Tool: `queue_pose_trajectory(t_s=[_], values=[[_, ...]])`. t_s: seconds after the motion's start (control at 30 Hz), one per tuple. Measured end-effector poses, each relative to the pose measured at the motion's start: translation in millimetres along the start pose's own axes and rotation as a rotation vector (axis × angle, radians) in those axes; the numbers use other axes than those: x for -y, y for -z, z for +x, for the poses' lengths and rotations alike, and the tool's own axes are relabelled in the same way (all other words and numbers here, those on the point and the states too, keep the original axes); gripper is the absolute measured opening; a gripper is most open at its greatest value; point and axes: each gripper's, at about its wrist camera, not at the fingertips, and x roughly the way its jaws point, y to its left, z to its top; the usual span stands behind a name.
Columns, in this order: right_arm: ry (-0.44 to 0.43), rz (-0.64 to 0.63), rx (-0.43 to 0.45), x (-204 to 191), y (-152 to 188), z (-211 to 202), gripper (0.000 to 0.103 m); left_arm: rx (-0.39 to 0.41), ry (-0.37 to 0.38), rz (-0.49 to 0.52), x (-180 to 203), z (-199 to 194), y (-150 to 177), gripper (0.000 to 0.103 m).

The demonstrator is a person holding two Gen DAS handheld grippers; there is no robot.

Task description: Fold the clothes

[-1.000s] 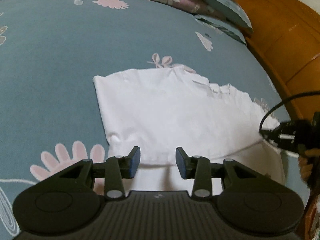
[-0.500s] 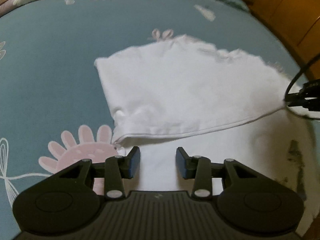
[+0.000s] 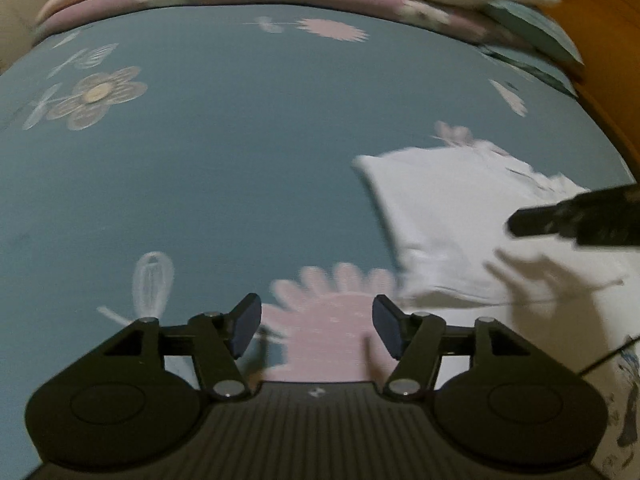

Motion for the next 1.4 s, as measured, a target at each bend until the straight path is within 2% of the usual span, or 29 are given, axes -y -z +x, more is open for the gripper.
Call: queue_pose_trajectory(t_s=[0.17, 0.37, 0.5, 0.7, 0.77, 0.93, 1.13, 1.27, 1.4], values=[[-0.036, -0.046, -0.028, -30.4, -10.1, 49.0, 0.019, -0.007, -0.002, -0.028, -24.4, 6.0, 5.2, 0.063], [-0.042, -0.122, -0.06, -62.4, -8.2, 82.7, 0.02, -0.018, 0.028, -0.039, -32.7, 14.5, 3.0, 0.064], [-0.04, -0.108, -0.055, -64.9, -11.7, 64.2, 0.02, -0.006, 0.052, -0.016, -33.2, 16.9, -9.7, 0.068], [0.007, -0.083, -0.101, -64.5, 10.3, 53.5, 0.02, 0.021, 0.126, 0.071, -19.6, 28.1, -39.4, 0.069], [0.025, -0.088, -0.11, -67.7, 17.4, 55.1, 0.016, 0.029, 0.162, 0.099, -9.5, 33.9, -51.2, 0.069], [0.039, -0.107, -0.074, -67.8, 17.9, 44.4, 0.017, 0.024, 0.31, 0.163, 16.6, 47.4, -80.6, 0.069], [0.082, -0.082, -0.062, -57.1, 23.3, 34.1, 0.018, -0.038, 0.5, 0.161, 49.8, 79.5, -94.0, 0.069], [0.104, -0.065, -0.053, -51.4, 26.8, 28.7, 0.018, -0.105, 0.492, 0.168, 55.9, 104.4, -93.8, 0.069], [0.102, -0.041, -0.048, -50.1, 30.0, 30.1, 0.018, -0.135, 0.478, 0.165, 46.2, 119.3, -95.2, 0.069]])
